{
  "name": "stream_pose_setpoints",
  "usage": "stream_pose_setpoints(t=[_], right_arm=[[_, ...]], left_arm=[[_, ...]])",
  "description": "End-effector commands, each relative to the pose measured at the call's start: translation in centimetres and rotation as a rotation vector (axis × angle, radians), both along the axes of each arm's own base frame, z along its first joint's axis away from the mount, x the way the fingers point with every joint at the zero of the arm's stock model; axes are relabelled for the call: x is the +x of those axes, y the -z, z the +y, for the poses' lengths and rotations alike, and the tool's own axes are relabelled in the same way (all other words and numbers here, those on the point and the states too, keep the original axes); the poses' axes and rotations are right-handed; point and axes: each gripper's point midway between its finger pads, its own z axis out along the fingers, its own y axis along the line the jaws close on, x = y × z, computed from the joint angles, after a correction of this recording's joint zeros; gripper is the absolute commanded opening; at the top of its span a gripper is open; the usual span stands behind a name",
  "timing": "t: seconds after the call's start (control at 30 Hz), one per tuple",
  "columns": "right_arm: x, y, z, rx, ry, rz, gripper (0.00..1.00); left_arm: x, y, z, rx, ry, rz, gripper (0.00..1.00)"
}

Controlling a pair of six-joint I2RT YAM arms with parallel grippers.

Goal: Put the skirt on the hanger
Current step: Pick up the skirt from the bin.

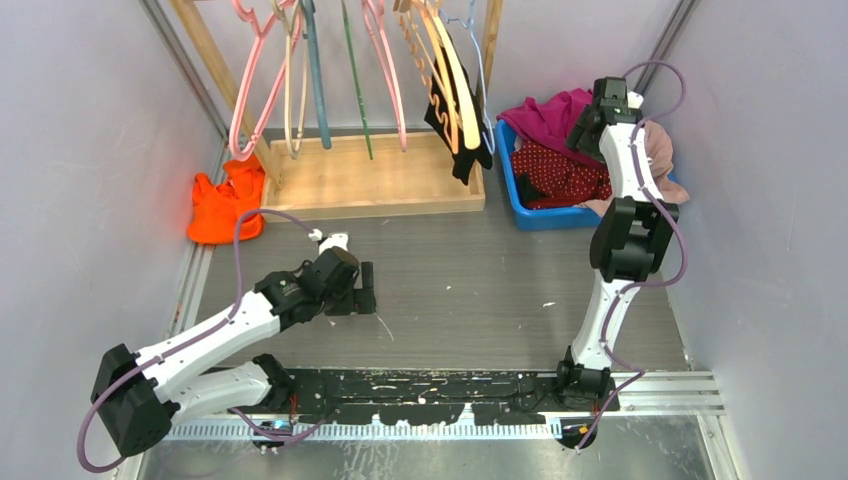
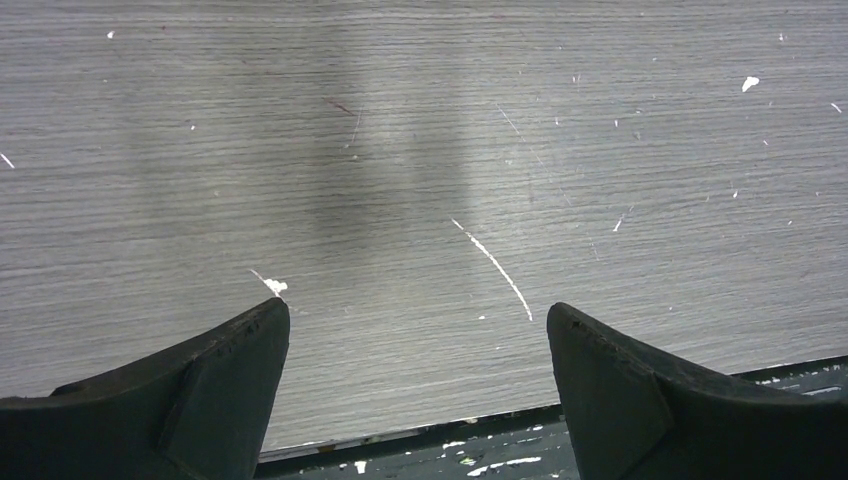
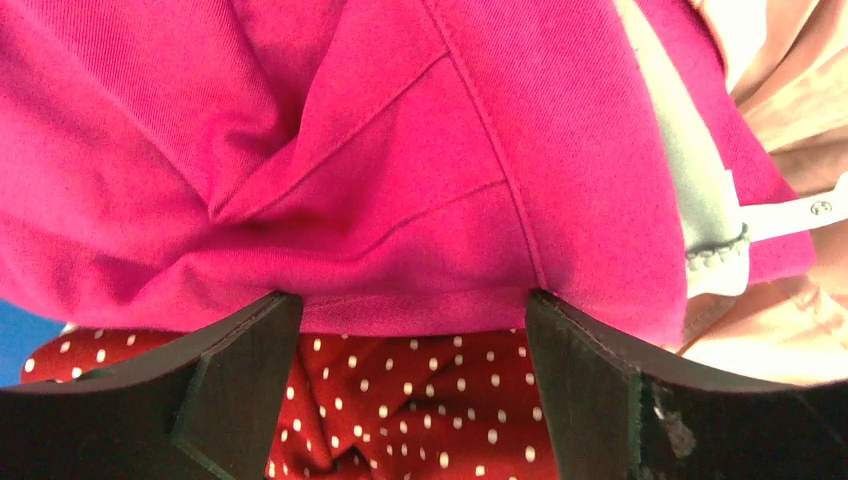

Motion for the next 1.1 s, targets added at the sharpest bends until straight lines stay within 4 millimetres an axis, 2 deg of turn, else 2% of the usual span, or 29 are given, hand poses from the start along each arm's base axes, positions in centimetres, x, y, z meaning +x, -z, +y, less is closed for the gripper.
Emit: stream_pose_setpoints(t=[0.0, 0.07, 0.13, 0.23, 0.3, 0.33, 0.53, 0.63, 0.77, 0.9, 1.07], right_arm=[[2.0, -2.0, -2.8, -0.068, 0.073, -0.075, 0.87], [2.8, -1.8, -3.1, -0.069, 0.075, -0.083, 0.86], [3.4, -1.7, -3.2, -0.063, 0.072, -0.084, 0.78], [3.3, -3.4, -2.7, -0.042, 0.063, -0.147, 0.51], [2.9, -5.4, -2.4, -0.037, 0.064, -0.225, 0.24], [2.7, -6.4, -1.8, -0.017, 0.045, -0.259, 0.16], [1.4, -13.0, -0.2, 0.004, -0.033, -0.406, 0.02], [0.2, -17.1, 0.7, 0.011, -0.065, -0.51, 0.01], [-2.8, -23.1, 2.3, 0.024, -0.12, -0.644, 0.01], [-7.0, -28.7, 4.8, 0.041, -0.221, -0.784, 0.01], [-15.0, -34.8, 8.2, 0.041, -0.356, -0.945, 0.01]], left_arm=[[0.7, -0.4, -0.4, -0.022, 0.012, -0.028, 1.0], [0.8, -0.4, -0.3, -0.021, 0.008, -0.029, 1.0], [0.9, -0.4, -0.2, -0.021, 0.005, -0.029, 1.0], [0.9, -0.3, -0.1, -0.021, 0.004, -0.026, 1.0], [0.8, -0.2, -0.1, -0.023, 0.005, -0.021, 0.99], [0.8, -0.2, -0.2, -0.026, 0.005, -0.021, 0.99], [0.7, -0.2, 0.0, -0.027, 0.002, -0.017, 0.98], [0.7, -0.4, 0.0, -0.028, 0.0, -0.023, 0.98], [0.7, -0.7, 0.2, -0.026, -0.006, -0.029, 0.97], [0.8, -1.0, 0.4, -0.02, -0.009, -0.037, 0.98], [0.6, -1.4, 0.7, -0.015, -0.011, -0.043, 0.97]])
